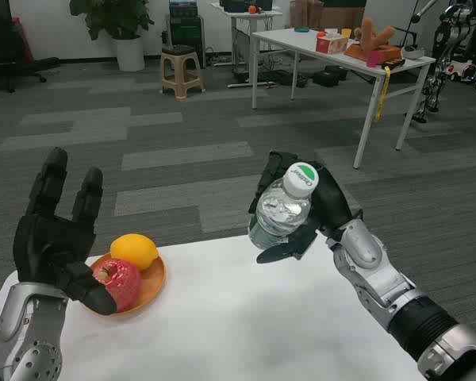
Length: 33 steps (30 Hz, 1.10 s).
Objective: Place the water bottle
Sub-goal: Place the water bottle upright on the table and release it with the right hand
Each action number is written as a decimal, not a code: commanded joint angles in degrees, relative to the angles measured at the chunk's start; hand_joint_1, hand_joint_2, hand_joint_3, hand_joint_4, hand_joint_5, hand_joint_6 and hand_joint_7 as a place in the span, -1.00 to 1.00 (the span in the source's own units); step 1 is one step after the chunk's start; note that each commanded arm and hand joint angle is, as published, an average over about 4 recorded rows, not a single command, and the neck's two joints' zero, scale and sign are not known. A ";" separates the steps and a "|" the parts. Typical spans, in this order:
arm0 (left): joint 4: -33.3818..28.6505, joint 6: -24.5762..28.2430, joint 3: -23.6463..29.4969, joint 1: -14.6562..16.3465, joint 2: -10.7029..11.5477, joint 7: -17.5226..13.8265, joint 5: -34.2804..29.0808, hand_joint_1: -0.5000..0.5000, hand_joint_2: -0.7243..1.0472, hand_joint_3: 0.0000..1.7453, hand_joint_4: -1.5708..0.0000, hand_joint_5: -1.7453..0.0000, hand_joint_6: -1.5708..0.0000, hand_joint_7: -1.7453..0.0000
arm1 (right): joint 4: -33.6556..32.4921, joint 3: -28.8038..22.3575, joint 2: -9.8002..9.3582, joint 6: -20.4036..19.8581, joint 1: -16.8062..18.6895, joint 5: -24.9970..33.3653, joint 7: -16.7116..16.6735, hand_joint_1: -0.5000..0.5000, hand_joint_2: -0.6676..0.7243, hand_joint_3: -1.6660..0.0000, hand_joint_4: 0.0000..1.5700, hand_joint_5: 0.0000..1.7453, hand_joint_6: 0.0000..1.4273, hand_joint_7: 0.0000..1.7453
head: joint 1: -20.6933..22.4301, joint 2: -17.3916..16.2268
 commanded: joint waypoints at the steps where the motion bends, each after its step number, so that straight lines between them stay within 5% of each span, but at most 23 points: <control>1: -0.29 -0.35 0.17 0.21 0.10 -0.14 0.01 -1.00 -1.00 -0.90 1.00 1.00 1.00 1.00 | -0.80 -1.51 -0.01 -0.16 -0.29 0.96 -0.71 0.75 -0.45 0.14 0.75 0.33 0.48 0.60 | -0.38 -1.18; 22: -0.20 -0.44 0.08 0.21 0.10 -0.14 0.01 -1.00 -1.00 -0.90 1.00 1.00 1.00 1.00 | -0.58 -1.82 -0.10 -0.16 -0.29 0.91 -0.71 0.75 -0.45 0.14 0.75 0.33 0.48 0.60 | -0.23 -0.32; 33: -0.12 -0.44 0.08 0.21 0.10 -0.14 0.01 -1.00 -1.00 -0.90 1.00 1.00 1.00 1.00 | 6.81 -1.91 0.74 -0.38 0.51 0.87 -0.71 0.75 -0.45 0.14 0.78 0.36 0.52 0.60 | -0.71 -0.77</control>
